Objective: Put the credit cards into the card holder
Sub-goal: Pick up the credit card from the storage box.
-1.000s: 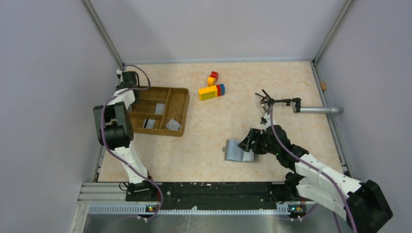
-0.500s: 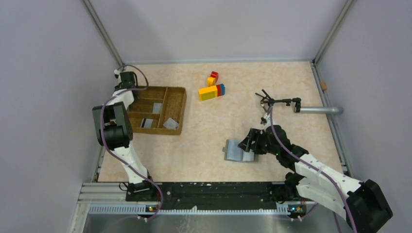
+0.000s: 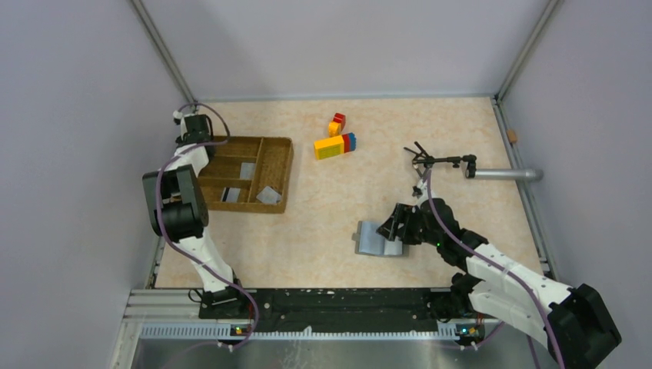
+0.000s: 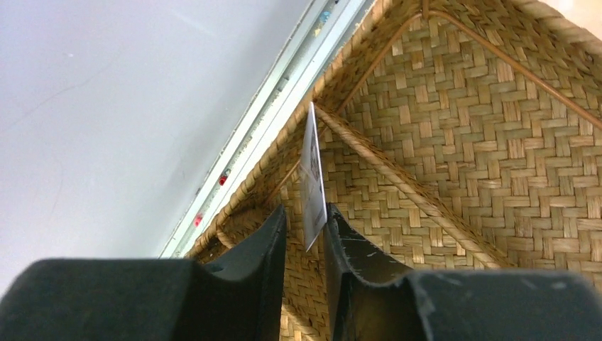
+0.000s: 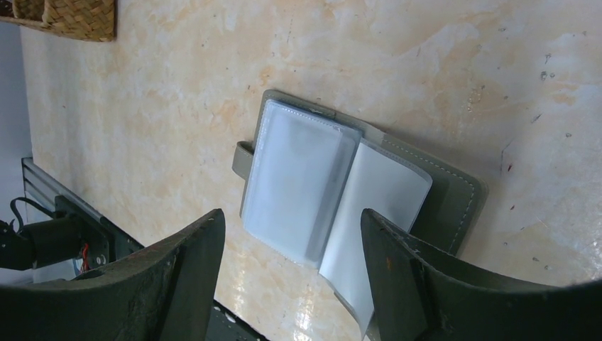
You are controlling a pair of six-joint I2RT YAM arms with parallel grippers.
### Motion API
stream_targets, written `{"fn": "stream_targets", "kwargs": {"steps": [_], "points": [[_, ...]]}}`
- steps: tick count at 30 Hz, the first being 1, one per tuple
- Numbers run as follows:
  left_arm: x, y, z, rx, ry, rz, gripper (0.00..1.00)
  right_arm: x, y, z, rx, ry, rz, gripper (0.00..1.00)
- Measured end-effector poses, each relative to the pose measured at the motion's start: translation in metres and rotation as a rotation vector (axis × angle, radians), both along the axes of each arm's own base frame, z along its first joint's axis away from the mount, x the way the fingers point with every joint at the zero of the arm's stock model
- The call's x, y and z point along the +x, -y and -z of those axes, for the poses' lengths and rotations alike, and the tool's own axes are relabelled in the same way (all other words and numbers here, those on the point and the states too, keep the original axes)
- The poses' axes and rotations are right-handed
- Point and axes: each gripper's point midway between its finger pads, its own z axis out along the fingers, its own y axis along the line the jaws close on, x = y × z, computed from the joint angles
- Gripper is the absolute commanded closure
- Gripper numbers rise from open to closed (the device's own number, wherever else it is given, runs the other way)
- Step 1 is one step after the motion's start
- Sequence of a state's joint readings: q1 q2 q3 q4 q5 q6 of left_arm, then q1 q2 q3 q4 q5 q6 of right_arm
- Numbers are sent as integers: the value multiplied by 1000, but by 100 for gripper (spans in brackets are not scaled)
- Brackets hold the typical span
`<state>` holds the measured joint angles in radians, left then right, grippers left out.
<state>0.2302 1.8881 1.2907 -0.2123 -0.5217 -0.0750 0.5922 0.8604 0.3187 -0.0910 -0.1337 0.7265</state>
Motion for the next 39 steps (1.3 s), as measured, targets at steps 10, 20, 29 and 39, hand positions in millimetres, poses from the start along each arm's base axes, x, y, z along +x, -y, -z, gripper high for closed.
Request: {"fn": "stream_targets", "kwargs": {"steps": [10,20,29,39], "points": [[0,-13,-2,-18,33,-14,77,-1,1,6,-10,-15,0,31],[2,-14,0,-58,41,19,100,0,0,9,-16,-22,0,31],[6,-6,-34,-75,130,59,100,-1,2,7,-17,-17,3,31],[-21,40,-163,-124,491,166,100,0,12,-17,-40,38,25,25]]}}
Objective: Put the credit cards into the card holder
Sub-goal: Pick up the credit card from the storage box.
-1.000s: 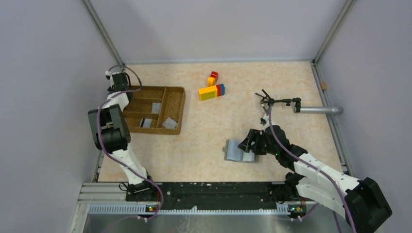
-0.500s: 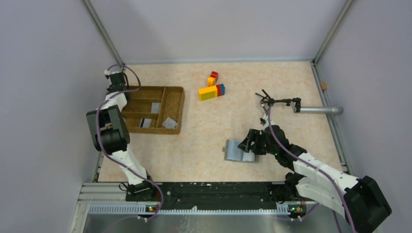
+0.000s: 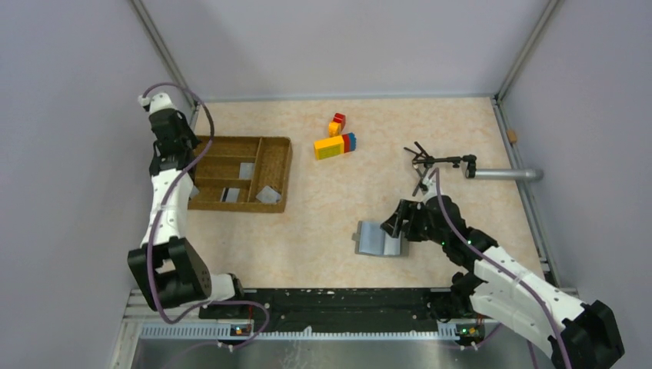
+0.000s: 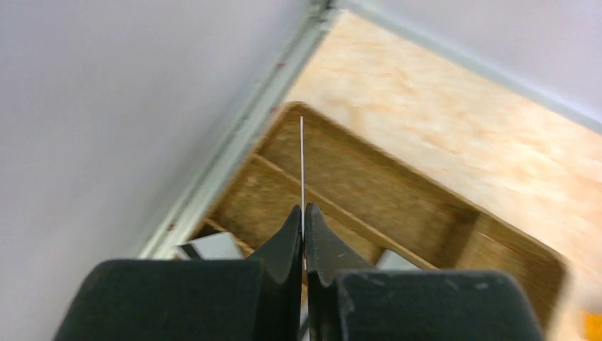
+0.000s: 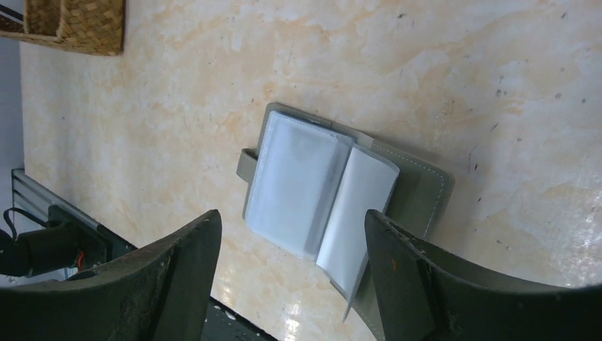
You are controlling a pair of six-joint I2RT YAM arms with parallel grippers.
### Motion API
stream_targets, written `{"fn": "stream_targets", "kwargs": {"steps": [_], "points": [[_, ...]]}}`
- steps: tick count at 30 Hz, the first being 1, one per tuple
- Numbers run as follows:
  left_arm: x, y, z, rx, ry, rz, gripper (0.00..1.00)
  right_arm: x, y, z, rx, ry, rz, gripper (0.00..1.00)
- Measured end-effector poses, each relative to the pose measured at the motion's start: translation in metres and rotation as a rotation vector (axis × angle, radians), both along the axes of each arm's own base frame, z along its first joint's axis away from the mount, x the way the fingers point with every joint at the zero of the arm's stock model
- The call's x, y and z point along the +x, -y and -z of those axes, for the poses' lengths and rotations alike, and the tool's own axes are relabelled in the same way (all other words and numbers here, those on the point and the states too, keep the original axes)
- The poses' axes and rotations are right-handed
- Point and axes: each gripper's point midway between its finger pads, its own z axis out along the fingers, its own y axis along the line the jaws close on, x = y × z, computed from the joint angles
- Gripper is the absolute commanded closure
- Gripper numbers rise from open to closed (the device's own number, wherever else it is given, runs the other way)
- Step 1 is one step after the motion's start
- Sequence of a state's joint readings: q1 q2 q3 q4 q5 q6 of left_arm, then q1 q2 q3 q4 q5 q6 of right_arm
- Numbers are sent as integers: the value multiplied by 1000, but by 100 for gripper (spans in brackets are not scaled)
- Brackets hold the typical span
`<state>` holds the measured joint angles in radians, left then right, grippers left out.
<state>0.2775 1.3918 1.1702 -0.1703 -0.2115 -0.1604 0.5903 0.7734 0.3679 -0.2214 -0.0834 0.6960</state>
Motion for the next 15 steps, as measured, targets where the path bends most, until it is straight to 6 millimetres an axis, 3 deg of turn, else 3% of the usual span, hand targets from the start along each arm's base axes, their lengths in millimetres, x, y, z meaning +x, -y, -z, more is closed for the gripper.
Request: {"fn": "stream_targets", "kwargs": {"steps": [3,8,10,12,15], "points": [[-1,43,-19,-37,63,120,100,5,1,-17,-6,36,-3,23],[8,186,-22,-111,68,540,100,10,-2,-57,16,130,-33,20],[-3,248,-20,-178,56,740,100,9,-4,-72,33,166,-52,20],[-18,297,-19,-252,40,910,100,7,-6,-86,56,202,-78,20],[-47,352,-15,-376,-1,1130,100,0,-14,-102,98,228,-139,20]]}}
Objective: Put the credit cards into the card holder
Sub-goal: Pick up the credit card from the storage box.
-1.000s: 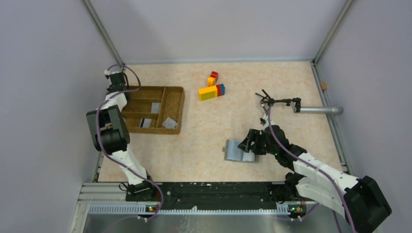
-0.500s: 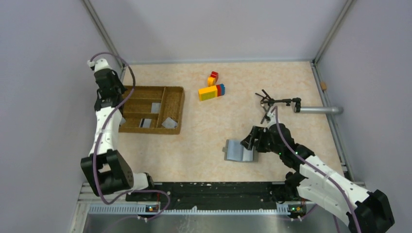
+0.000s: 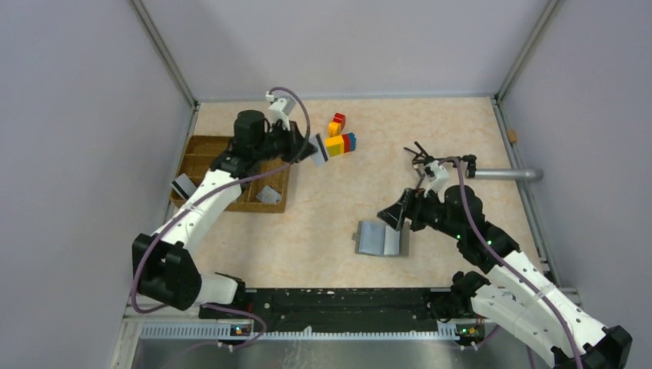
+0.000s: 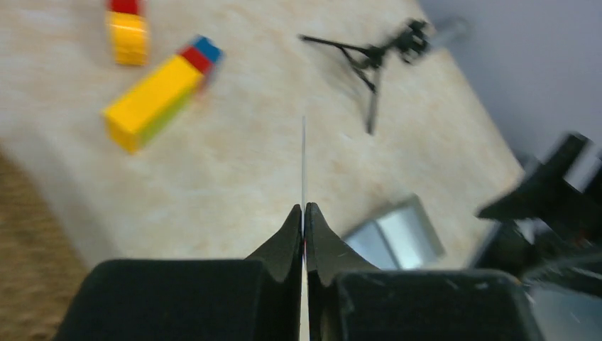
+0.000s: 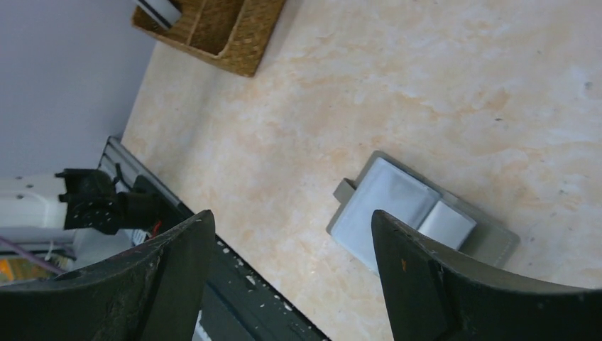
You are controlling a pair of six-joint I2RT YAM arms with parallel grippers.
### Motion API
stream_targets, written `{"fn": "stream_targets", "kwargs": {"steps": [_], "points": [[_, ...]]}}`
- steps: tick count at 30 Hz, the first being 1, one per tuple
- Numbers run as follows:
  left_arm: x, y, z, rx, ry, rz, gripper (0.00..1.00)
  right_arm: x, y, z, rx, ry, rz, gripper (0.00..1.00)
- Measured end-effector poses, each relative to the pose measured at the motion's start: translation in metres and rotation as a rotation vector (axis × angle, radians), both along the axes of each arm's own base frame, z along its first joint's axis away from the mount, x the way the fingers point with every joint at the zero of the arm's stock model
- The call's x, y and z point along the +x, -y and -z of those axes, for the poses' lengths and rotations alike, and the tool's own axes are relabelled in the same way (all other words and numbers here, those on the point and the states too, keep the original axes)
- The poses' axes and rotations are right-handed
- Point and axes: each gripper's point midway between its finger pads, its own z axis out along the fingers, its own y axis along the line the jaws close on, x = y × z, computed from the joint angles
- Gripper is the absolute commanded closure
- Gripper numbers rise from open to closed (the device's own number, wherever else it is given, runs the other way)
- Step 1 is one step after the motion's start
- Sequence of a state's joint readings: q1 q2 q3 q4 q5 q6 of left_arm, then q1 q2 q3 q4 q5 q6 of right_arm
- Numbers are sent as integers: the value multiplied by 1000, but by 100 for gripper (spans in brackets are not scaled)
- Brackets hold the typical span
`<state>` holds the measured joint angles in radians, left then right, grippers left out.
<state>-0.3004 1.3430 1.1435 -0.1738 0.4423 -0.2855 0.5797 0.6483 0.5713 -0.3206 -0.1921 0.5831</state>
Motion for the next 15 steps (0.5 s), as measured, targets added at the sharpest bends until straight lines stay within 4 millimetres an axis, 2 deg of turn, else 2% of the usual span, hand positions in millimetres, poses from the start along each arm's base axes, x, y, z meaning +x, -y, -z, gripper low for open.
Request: {"fn": "stream_targets", "kwargs": {"steps": [2,6,8,12,15], "points": [[-30,36,5,-76,-55,174,100,-5,-7,-7,26,5,-47,21],[-89,76,21,-188,-183,425,100,-19,-21,-18,88,5,-157,27],[-117,91,23,-224,-243,535,100,-26,-28,-24,122,3,-208,32],[-160,119,17,-269,-295,732,100,-36,-42,-36,198,-11,-303,39],[-186,132,14,-289,-328,840,100,-42,-51,-49,263,-7,-358,54]]}}
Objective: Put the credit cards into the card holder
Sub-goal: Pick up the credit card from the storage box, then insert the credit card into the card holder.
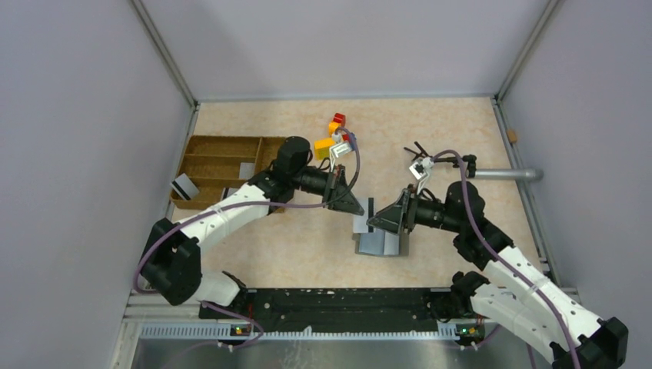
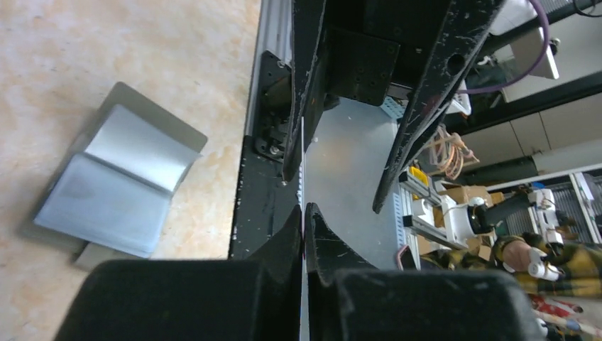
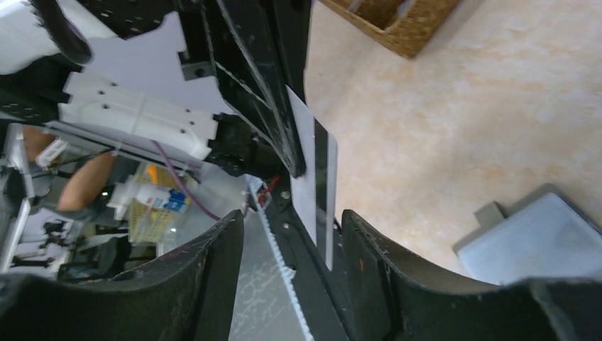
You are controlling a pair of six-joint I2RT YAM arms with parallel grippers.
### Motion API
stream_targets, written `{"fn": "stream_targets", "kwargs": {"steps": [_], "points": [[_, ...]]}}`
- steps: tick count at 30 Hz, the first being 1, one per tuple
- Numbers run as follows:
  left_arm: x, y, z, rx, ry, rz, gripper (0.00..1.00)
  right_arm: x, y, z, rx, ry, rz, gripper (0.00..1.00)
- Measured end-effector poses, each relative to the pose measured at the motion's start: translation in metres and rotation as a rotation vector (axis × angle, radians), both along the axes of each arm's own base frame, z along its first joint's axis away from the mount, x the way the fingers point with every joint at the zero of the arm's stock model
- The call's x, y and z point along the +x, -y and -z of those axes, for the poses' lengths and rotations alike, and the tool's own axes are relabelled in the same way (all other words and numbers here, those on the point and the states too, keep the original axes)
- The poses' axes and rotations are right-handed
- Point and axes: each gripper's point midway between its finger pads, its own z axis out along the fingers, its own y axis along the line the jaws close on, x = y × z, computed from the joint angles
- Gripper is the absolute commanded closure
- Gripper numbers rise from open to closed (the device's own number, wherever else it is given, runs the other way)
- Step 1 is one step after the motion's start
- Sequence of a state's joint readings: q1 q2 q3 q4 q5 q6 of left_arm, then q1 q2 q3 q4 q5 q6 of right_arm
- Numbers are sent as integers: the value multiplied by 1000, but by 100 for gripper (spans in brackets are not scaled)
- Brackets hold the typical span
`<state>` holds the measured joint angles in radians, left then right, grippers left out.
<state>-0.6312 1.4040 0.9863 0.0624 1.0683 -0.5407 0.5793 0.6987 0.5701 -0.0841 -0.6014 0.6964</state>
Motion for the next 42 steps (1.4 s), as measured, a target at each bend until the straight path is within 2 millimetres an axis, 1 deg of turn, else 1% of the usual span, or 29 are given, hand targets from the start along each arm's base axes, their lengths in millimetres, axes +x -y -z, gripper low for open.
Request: {"fn": "stream_targets", "kwargs": {"steps": [2,6,9,11,12,14,15,16,17,18,20,23,26,28,31,33,35,38,40,42], "points": [[-9,3,-3,-12,-7,35,100,-4,-4,-7,37,8,-29,60],[-13,4,-8,-31,-11,59,100,-10,-8,-11,95,-5,-73,70],[-14,4,-10,-38,-14,67,100,-14,-10,-8,110,-24,-89,85],[-16,4,-11,-42,-22,74,100,-14,-10,-6,116,-32,-91,99],[-17,4,-12,-45,-23,78,96,-14,-10,-4,119,-38,-89,100],[-18,5,-10,-44,-29,80,67,-13,-10,0,118,-56,-77,100],[-17,6,-9,-42,-29,75,51,-11,-9,2,115,-67,-62,100],[-15,8,-7,-38,-32,68,39,-7,-8,4,107,-75,-38,100],[-13,8,-4,-32,-35,59,32,-4,-7,9,92,-88,-10,100],[-11,9,-1,-23,-31,47,28,0,-5,16,71,-106,19,100],[-4,10,9,16,-30,6,23,9,1,37,7,-164,89,100],[11,7,29,109,-22,-99,22,19,14,67,-86,-246,173,100],[27,3,47,214,-17,-210,22,33,35,94,-147,-319,269,100],[36,0,58,269,-16,-272,23,38,48,113,-172,-372,316,100],[43,-2,79,343,-43,-345,24,37,61,142,-202,-460,346,100],[43,-4,95,384,-76,-382,25,33,67,159,-224,-520,349,100],[39,-8,116,430,-126,-417,26,30,70,169,-239,-555,342,100],[30,-14,146,497,-201,-461,28,27,72,176,-246,-581,330,100],[23,-14,161,529,-237,-469,30,27,73,179,-246,-588,327,100],[20,-11,169,543,-265,-481,32,27,75,182,-249,-600,326,100]]}}
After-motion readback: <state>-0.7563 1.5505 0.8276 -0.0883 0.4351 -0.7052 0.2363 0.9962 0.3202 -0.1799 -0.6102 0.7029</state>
